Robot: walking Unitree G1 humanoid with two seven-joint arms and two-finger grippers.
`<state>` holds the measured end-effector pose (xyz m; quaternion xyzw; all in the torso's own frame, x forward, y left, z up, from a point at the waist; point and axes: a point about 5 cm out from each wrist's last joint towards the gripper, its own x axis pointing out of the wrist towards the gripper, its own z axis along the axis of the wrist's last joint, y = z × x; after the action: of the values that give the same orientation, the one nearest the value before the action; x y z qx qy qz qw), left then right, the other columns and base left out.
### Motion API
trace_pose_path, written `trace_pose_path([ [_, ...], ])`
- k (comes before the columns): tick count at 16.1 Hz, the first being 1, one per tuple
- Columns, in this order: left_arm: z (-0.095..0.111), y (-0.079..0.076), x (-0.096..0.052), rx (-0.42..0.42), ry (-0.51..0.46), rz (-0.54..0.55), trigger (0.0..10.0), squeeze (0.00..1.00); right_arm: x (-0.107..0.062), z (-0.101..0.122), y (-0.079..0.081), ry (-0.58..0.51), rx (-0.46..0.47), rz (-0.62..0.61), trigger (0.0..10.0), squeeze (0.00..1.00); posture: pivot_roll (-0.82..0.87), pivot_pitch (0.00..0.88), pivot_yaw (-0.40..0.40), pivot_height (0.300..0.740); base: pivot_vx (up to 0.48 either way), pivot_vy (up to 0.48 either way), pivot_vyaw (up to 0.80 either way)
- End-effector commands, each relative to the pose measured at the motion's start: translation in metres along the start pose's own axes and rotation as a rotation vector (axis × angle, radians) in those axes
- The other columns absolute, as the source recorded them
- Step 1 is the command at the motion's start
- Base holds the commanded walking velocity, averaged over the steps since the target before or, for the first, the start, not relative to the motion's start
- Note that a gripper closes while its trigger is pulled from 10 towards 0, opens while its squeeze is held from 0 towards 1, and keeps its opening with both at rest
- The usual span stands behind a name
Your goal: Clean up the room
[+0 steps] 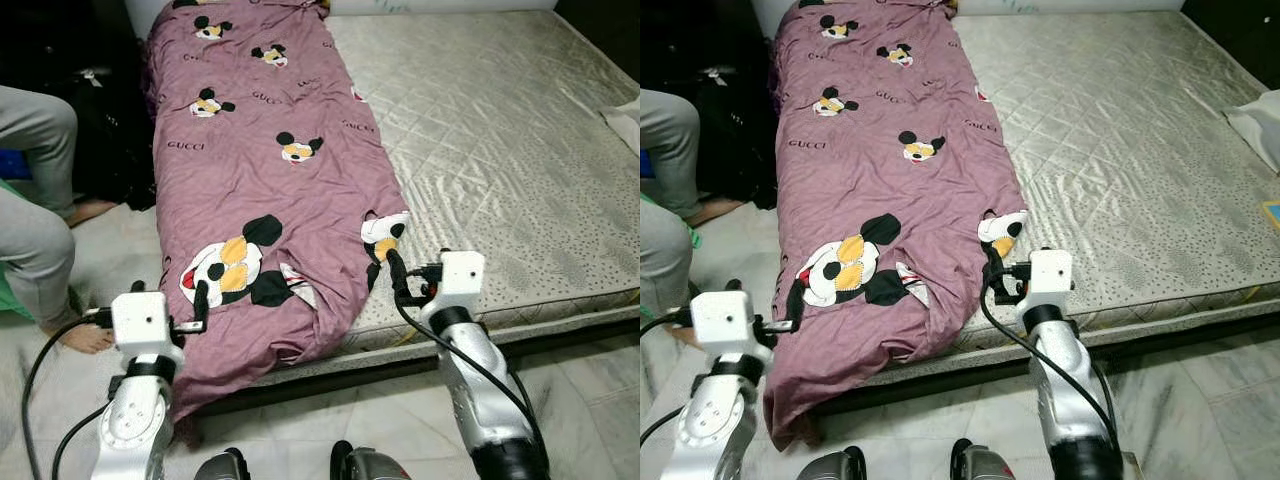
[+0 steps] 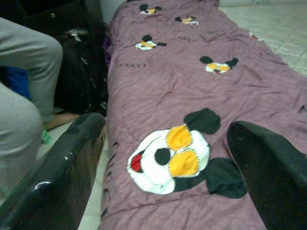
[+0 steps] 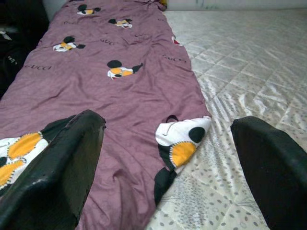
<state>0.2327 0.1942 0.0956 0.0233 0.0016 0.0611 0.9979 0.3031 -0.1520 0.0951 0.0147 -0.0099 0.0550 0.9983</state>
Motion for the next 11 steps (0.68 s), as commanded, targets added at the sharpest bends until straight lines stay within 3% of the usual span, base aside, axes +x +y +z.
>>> trace_pose_path([
  [1,-0.0014,0.0093,-0.0058,0.018,0.01,0.02,10.0,0.0,-0.0059,-0.0022,-0.0066,0.02,-0.006,-0.008,10.0,0.0,0.04,0.227,-0.041,0.74,0.0,0.0,0.0],
  [5,-0.0007,0.0136,-0.0124,0.032,0.005,0.034,10.0,0.0,-0.0142,-0.0017,-0.0148,0.037,-0.01,-0.032,10.0,0.0,0.04,0.231,-0.042,0.74,0.0,0.0,0.0],
  [11,-0.0003,0.0116,-0.0095,0.037,0.009,0.025,10.0,0.0,-0.0138,-0.001,-0.0133,0.051,-0.005,-0.033,10.0,0.0,0.04,0.24,-0.044,0.732,0.0,0.0,0.0],
])
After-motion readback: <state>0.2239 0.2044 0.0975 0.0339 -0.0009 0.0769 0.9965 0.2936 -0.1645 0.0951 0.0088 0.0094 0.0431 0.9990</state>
